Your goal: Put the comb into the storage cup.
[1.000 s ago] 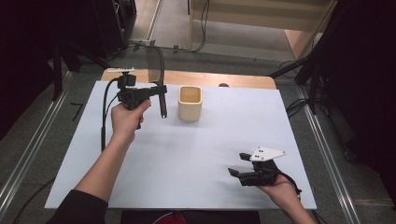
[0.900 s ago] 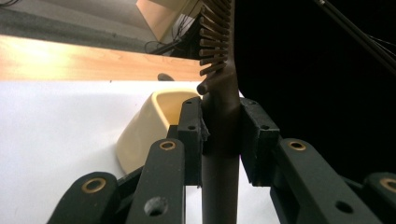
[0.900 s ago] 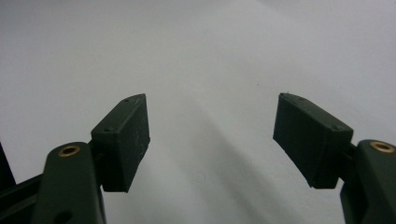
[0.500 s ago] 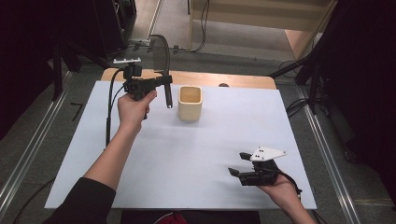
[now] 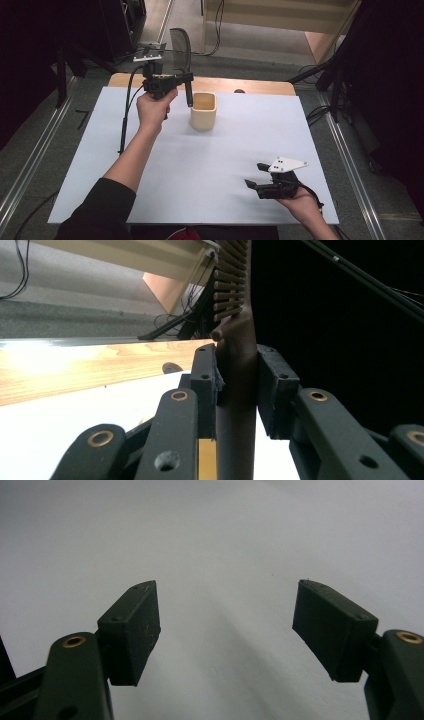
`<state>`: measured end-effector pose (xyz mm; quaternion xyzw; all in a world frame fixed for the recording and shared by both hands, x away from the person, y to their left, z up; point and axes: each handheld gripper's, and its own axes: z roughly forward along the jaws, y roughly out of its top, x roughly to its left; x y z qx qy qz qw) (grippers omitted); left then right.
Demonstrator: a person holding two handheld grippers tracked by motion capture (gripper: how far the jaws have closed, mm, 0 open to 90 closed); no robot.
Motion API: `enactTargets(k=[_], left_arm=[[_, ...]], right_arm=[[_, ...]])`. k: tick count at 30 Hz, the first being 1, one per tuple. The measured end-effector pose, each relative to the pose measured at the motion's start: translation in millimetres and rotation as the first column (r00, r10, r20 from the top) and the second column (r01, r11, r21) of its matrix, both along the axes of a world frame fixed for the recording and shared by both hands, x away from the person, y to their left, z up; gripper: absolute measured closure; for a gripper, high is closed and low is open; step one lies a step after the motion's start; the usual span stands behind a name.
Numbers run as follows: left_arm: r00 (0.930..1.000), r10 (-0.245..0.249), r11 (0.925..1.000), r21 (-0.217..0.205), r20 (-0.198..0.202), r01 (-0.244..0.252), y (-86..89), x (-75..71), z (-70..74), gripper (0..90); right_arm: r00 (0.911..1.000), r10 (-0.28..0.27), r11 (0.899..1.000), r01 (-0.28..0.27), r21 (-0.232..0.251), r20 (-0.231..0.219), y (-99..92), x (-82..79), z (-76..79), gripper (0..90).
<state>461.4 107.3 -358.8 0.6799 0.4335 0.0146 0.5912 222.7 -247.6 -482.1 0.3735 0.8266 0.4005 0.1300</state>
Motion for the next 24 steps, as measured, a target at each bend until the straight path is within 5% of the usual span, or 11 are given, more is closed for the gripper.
enactTargets(k=[14,24], left_arm=[[0.9998,-0.008,1.0,-0.002,0.019,0.008,-16.5,14.6,-1.0,73.2],[0.9994,-0.018,0.9992,0.037,0.029,0.017,-34.5,24.6,-9.5,73.1]], right_arm=[[1.0,0.008,1.0,-0.008,0.001,0.002,0.1,-0.4,0.8,25.3],[0.9998,0.012,1.0,-0.012,0.01,0.013,0.8,0.2,2.5,25.2]])
